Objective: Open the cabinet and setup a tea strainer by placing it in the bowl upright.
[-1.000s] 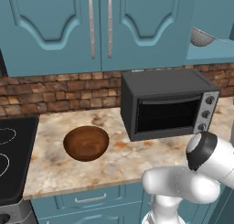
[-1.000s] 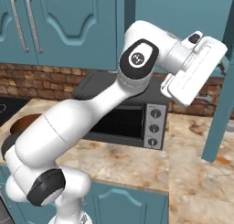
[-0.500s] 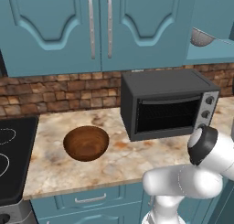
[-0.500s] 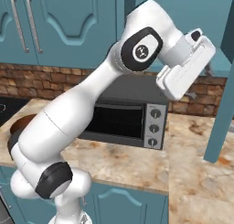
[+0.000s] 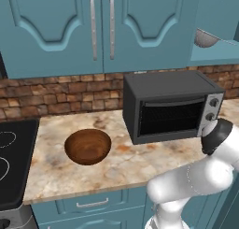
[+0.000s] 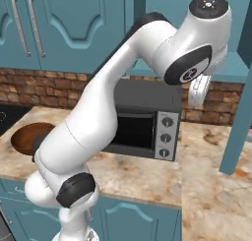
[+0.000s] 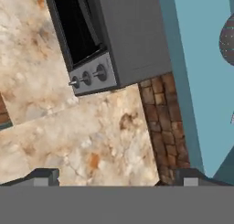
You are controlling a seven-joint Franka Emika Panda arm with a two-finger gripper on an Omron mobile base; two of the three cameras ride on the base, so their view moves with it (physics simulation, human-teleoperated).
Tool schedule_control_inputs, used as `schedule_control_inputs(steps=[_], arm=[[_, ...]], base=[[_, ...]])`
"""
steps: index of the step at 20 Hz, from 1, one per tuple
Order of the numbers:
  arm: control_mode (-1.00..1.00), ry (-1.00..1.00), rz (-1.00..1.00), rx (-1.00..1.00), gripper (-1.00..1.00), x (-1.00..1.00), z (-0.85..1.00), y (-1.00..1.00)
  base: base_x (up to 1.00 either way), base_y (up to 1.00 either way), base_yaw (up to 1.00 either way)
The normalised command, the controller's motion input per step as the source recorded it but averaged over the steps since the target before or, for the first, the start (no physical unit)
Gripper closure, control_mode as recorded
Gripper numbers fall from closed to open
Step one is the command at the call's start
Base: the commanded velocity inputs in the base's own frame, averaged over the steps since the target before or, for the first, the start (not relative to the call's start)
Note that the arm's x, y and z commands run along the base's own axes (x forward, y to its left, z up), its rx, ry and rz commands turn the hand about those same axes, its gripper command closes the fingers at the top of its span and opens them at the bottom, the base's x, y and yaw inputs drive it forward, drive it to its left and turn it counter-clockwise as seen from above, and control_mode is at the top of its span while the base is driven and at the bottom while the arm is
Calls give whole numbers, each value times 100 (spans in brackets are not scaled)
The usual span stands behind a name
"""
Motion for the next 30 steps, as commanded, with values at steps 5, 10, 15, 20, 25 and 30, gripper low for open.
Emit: schedule_control_inputs(steps=[5, 10, 15, 20, 25, 30], arm=[[-100, -53, 36, 33, -100, 0, 1, 56], [-100, -60, 19, 4, -100, 6, 11, 87], [-100, -22, 10, -3, -100, 24, -1, 99], [-100, -2, 0, 0, -100, 18, -19, 83], [-100, 0, -4, 1, -100, 12, -40, 60], [-100, 0, -9, 6, -100, 26, -27, 35]], base=[[0, 0, 0], [0, 0, 0], [0, 0, 0], [0, 0, 0], [0, 0, 0], [0, 0, 0]])
